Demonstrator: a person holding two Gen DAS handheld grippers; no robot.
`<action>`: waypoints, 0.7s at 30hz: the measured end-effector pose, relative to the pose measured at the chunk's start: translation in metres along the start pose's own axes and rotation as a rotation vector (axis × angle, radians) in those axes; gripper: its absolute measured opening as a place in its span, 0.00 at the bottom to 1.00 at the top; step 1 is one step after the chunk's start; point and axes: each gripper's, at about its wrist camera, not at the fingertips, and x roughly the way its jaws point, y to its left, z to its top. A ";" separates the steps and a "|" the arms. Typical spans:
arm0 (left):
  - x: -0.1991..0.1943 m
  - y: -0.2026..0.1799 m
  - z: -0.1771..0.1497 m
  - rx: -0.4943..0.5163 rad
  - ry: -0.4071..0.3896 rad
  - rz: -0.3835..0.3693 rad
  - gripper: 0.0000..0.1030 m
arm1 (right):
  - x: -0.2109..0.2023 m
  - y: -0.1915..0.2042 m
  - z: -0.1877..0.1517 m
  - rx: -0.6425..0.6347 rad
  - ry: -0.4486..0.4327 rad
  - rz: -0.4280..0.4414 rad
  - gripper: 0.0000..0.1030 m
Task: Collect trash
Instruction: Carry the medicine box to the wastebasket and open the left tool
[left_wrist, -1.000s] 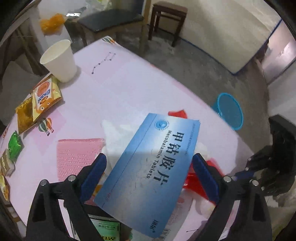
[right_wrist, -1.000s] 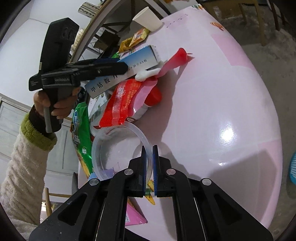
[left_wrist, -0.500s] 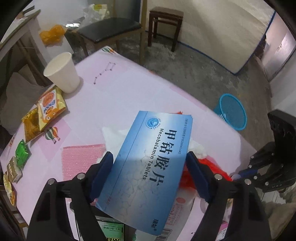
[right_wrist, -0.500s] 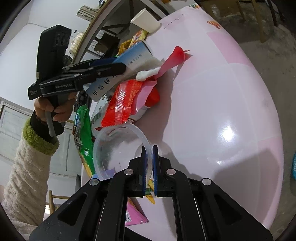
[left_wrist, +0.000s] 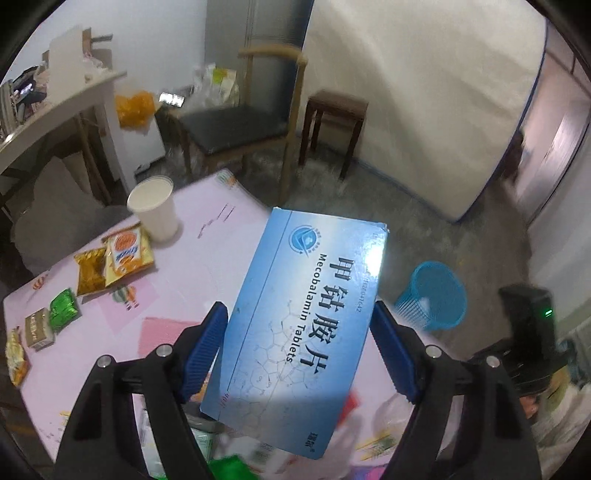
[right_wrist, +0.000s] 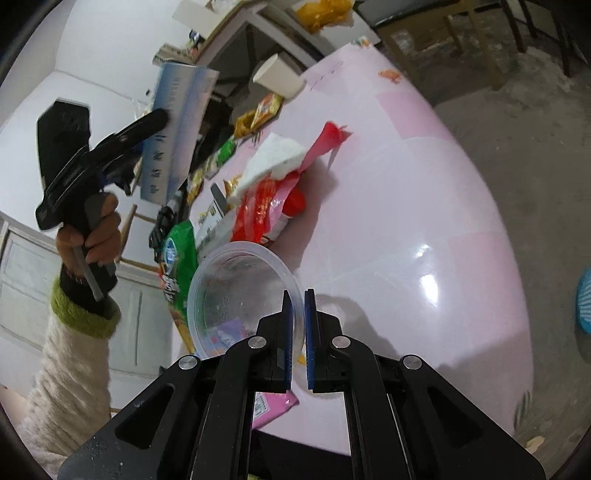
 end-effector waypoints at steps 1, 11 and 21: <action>-0.004 -0.007 0.000 -0.008 -0.018 -0.011 0.74 | -0.003 0.001 -0.002 0.003 -0.010 0.001 0.04; 0.014 -0.118 0.009 0.035 -0.053 -0.095 0.74 | -0.091 -0.047 -0.040 0.111 -0.186 -0.033 0.04; 0.156 -0.288 0.021 0.089 0.163 -0.260 0.74 | -0.197 -0.183 -0.105 0.430 -0.408 -0.272 0.04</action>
